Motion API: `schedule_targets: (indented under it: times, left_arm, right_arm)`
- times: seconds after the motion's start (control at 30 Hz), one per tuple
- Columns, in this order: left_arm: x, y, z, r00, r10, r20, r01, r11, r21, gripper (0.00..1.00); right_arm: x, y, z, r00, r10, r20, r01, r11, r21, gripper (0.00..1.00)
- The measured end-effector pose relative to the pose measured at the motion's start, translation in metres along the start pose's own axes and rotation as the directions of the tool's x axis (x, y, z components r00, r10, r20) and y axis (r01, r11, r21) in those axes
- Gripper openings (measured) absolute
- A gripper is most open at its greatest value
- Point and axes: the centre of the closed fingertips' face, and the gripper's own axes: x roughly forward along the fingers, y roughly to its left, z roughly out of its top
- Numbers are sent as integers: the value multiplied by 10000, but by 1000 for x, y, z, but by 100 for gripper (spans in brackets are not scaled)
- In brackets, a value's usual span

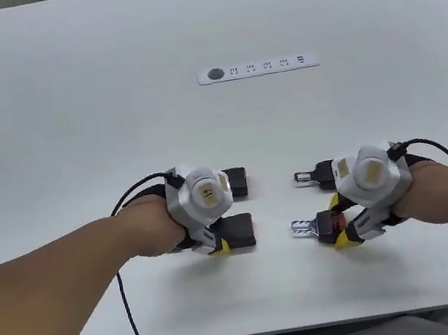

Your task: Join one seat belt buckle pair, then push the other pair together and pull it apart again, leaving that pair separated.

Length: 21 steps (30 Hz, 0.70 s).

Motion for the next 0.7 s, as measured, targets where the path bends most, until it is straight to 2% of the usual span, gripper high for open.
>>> schedule_targets:
  times: [0.37,0.5,0.7]
  left_arm:
    - [2,-1,0,9998,61,174,-60,10000,-52,32]
    - [1,-2,1,9999,23,123,-23,10000,12,32]
    - [1,-2,0,9999,-32,143,31,10000,47,32]
  right_arm:
    - [1,2,1,10000,-65,23,64,9999,103,33]
    - [4,-1,8,9999,-102,96,101,9999,102,33]
    - [9,6,24,9998,-57,199,58,10000,-12,34]
